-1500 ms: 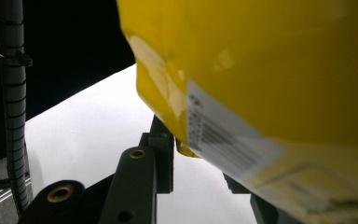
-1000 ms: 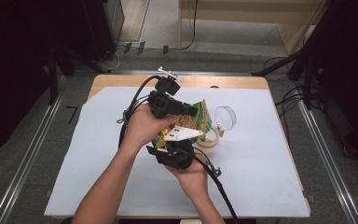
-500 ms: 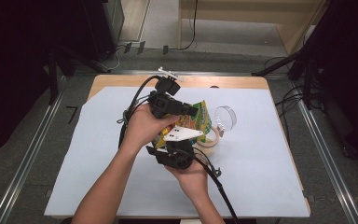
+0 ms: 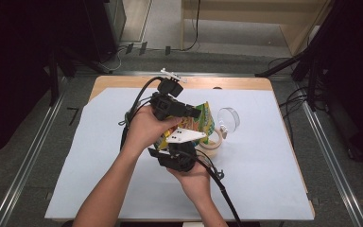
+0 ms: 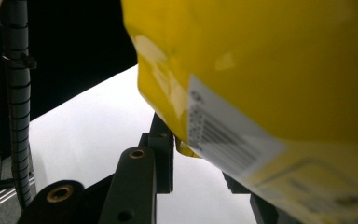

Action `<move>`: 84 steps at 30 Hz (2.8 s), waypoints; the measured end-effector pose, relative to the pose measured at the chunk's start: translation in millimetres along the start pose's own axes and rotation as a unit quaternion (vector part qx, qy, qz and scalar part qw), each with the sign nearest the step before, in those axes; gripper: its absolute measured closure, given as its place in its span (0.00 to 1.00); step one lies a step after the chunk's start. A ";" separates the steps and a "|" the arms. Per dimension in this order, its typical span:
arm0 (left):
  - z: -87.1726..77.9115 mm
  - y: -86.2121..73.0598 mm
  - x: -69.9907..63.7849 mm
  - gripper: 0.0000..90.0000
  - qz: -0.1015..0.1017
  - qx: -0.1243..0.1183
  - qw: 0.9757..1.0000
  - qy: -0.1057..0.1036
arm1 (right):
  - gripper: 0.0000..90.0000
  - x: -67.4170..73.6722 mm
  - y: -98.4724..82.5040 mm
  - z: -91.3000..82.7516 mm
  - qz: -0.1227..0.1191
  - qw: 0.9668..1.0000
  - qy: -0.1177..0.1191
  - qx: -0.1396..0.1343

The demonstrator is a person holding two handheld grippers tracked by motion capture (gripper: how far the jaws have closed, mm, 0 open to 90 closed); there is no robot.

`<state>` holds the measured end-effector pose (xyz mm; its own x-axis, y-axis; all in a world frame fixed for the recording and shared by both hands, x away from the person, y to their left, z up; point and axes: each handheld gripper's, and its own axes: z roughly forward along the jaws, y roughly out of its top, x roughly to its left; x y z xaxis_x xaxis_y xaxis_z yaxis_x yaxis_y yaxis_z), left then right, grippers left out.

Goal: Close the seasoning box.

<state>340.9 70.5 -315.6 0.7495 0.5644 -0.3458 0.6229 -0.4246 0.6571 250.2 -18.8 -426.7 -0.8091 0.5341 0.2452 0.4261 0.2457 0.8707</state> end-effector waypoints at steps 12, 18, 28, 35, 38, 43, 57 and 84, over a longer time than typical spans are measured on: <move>0.3 0.0 -0.4 0.87 0.001 -0.002 1.000 0.002 | 0.78 0.0 0.4 -0.3 0.001 1.000 -0.001 0.001; -0.4 0.0 -0.3 0.87 0.002 0.000 1.000 0.002 | 0.78 0.5 0.7 -0.1 -0.001 1.000 -0.001 -0.001; -0.4 0.1 1.1 0.87 -0.006 0.001 1.000 -0.001 | 0.78 1.7 1.3 -1.0 -0.004 1.000 -0.002 0.002; 1.3 -0.1 1.3 0.87 -0.007 0.004 1.000 0.000 | 0.78 -0.4 0.0 1.2 -0.003 1.000 -0.004 0.004; 1.8 0.0 2.2 0.87 -0.006 0.003 1.000 -0.001 | 0.78 0.0 0.6 0.4 -0.004 1.000 -0.004 0.005; 2.8 0.3 3.0 0.87 -0.007 0.002 1.000 0.001 | 0.78 0.3 1.4 -1.3 -0.004 1.000 -0.005 0.008; 5.5 4.4 11.0 0.87 -0.020 0.001 1.000 -0.011 | 0.78 -2.4 3.6 -0.7 -0.005 1.000 -0.008 0.009; 11.8 8.2 13.9 0.87 -0.031 0.002 0.999 -0.015 | 0.78 -10.7 4.0 -4.6 -0.013 1.000 -0.006 0.019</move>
<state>359.1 66.6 -322.9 0.7164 0.5674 -0.4060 0.6688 -0.3928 0.6312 258.7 -27.3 -423.9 -0.8159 0.5360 0.2169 0.4193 0.2903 0.8602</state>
